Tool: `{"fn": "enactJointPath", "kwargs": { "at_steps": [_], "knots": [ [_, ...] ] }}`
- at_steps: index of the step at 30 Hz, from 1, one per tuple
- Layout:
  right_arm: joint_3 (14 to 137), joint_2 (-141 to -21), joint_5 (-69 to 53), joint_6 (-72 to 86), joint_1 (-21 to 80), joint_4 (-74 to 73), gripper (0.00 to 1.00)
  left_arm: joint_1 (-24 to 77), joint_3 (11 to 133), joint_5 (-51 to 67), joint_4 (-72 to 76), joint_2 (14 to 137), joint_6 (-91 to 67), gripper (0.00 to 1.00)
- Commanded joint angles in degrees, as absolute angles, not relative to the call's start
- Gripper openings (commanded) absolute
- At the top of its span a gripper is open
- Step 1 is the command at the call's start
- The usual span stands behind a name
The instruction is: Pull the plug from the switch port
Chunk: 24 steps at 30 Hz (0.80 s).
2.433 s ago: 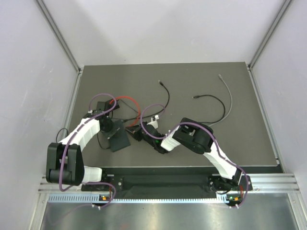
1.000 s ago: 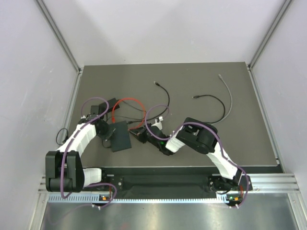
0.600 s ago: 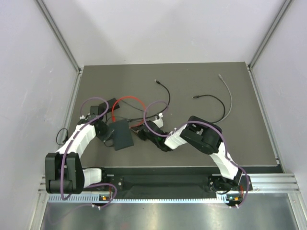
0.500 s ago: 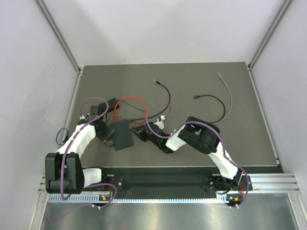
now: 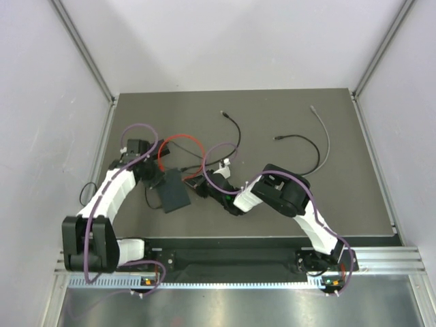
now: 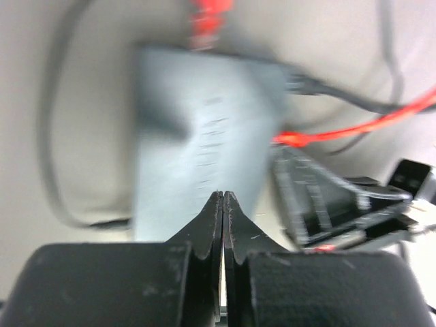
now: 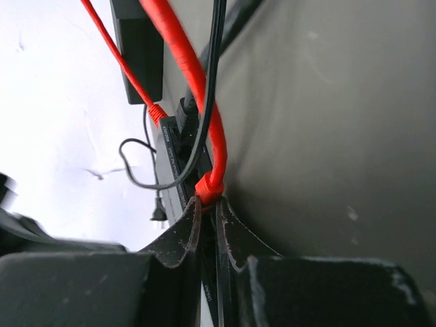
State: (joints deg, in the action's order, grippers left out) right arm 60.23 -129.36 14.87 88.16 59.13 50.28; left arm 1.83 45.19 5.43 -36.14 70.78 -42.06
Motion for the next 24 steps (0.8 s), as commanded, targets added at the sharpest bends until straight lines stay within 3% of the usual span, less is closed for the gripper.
{"fn": "enactJointPath", "kwargs": {
  "at_steps": [1, 10, 24],
  "knots": [
    [62.0, -129.3, 15.9, 80.2, 58.8, 42.4, 0.00, 5.9, 51.9, 9.1, -32.8, 76.7, -39.5, 0.00],
    [63.8, -129.0, 16.3, 77.5, 59.3, 40.7, 0.00, 14.1, 61.8, -7.8, -37.2, 89.8, -42.9, 0.00],
    [62.1, -130.4, 17.8, 82.4, 58.8, 47.1, 0.00, 15.9, 64.8, -19.2, -41.9, 104.1, -45.3, 0.00]
  ]
}}
